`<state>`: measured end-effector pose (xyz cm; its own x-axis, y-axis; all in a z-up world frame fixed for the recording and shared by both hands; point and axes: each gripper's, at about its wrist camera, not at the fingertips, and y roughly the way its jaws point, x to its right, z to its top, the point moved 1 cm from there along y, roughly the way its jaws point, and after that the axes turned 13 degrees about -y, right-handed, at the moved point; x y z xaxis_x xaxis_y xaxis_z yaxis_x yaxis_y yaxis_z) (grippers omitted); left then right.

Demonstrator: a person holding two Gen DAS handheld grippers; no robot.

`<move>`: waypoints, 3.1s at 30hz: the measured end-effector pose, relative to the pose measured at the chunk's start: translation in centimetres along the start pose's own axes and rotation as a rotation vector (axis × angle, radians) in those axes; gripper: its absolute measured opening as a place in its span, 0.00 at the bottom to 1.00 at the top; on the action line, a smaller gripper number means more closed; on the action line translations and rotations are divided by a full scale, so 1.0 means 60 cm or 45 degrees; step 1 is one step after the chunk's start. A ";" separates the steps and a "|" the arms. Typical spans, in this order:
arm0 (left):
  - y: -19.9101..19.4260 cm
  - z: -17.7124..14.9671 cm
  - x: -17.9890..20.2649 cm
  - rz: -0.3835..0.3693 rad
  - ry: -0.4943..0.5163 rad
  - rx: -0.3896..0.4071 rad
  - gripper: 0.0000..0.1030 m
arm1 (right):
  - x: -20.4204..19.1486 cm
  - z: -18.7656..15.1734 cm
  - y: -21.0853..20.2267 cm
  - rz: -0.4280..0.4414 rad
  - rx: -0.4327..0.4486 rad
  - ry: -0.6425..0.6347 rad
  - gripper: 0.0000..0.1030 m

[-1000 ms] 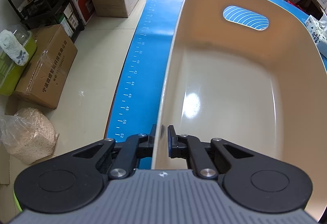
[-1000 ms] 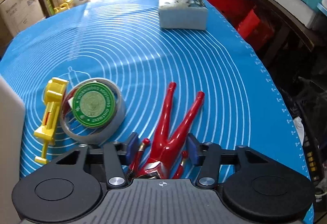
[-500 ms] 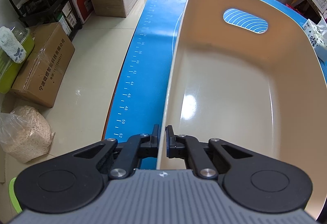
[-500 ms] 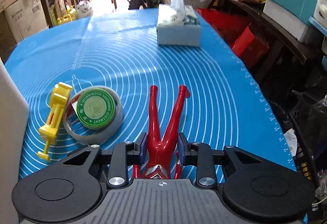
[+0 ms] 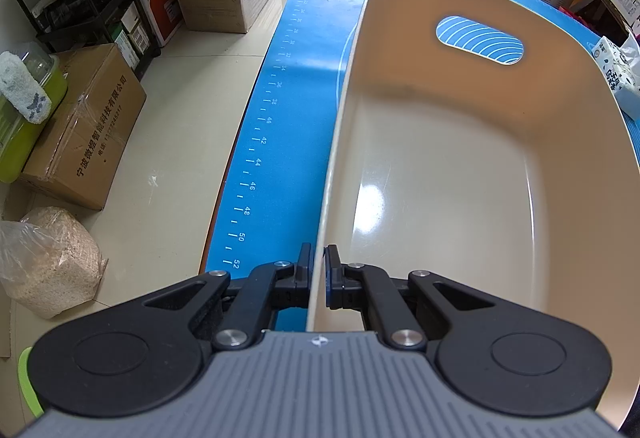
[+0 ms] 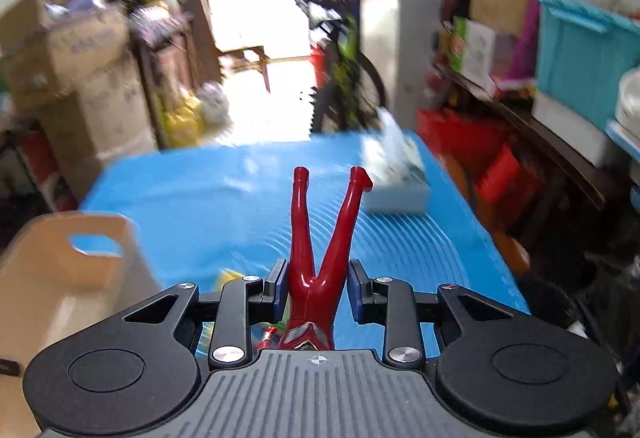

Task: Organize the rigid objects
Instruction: 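Grasp the red action figure with the right tool and lift it, then carry the red figure into the basket and open the right tool, then grasp the white pill bottle with the right tool and lift it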

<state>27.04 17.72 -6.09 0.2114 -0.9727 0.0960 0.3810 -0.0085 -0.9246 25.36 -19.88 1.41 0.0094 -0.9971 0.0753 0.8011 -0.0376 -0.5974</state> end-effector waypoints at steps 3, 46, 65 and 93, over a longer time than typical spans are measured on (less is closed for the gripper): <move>0.000 -0.001 0.000 0.000 0.001 0.002 0.06 | -0.039 0.033 -0.021 0.099 0.071 -0.022 0.37; -0.002 -0.002 -0.001 -0.028 0.000 -0.002 0.05 | -0.246 -0.003 0.015 0.440 -0.174 -0.179 0.66; -0.002 -0.004 0.001 -0.026 -0.001 0.000 0.05 | -0.085 -0.165 0.023 0.255 -0.378 -0.145 0.65; -0.002 -0.006 0.001 -0.032 -0.006 -0.002 0.05 | -0.116 -0.123 -0.011 0.218 -0.236 -0.281 0.43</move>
<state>26.67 17.56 -6.13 0.2056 -0.9711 0.1212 0.3852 -0.0335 -0.9222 20.34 -13.40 -4.59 0.2804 -0.9523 0.1202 0.6543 0.0980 -0.7499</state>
